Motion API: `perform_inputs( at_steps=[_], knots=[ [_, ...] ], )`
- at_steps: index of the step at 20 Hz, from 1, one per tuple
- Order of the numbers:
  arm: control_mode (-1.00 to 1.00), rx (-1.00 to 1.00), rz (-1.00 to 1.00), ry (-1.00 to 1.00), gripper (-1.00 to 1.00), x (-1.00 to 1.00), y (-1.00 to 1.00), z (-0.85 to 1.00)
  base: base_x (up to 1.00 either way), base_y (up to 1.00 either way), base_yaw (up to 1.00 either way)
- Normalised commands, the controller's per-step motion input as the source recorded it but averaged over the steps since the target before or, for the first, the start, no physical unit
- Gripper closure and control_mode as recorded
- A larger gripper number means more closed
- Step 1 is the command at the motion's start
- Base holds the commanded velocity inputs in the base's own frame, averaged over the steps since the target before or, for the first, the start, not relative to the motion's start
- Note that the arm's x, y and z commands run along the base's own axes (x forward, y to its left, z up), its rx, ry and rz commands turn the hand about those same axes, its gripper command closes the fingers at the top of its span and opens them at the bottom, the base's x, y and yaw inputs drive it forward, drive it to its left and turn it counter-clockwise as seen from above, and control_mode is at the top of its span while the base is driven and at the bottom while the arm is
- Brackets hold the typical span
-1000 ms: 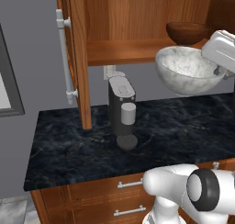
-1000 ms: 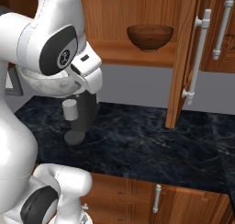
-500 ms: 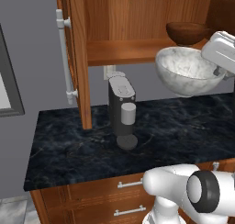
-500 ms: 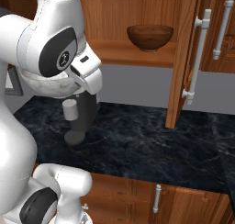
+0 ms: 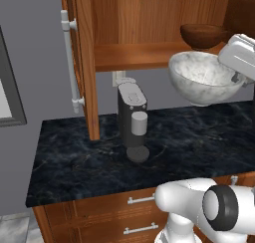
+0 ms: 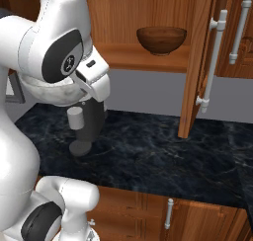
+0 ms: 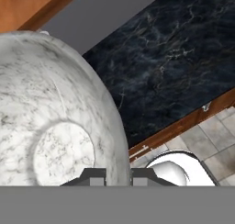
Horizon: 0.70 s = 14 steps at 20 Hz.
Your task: Move the bowls from the cabinet to the plates on the dining table.
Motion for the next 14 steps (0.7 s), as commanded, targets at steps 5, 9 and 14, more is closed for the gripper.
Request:
perform_inputs(
  at_steps=[5, 9, 14],
  knots=[
    [-1.00, 0.00, 0.00, 0.00, 1.00, 0.00, 0.00, 0.00, 0.00, 0.00, 0.00],
    [-1.00, 0.00, 0.00, 0.00, 1.00, 0.00, 0.00, 0.00, 0.00, 0.00, 0.00],
    [1.00, 0.00, 0.00, 0.00, 1.00, 0.00, 0.00, 0.00, -0.11, -0.06, 0.00]
  ],
)
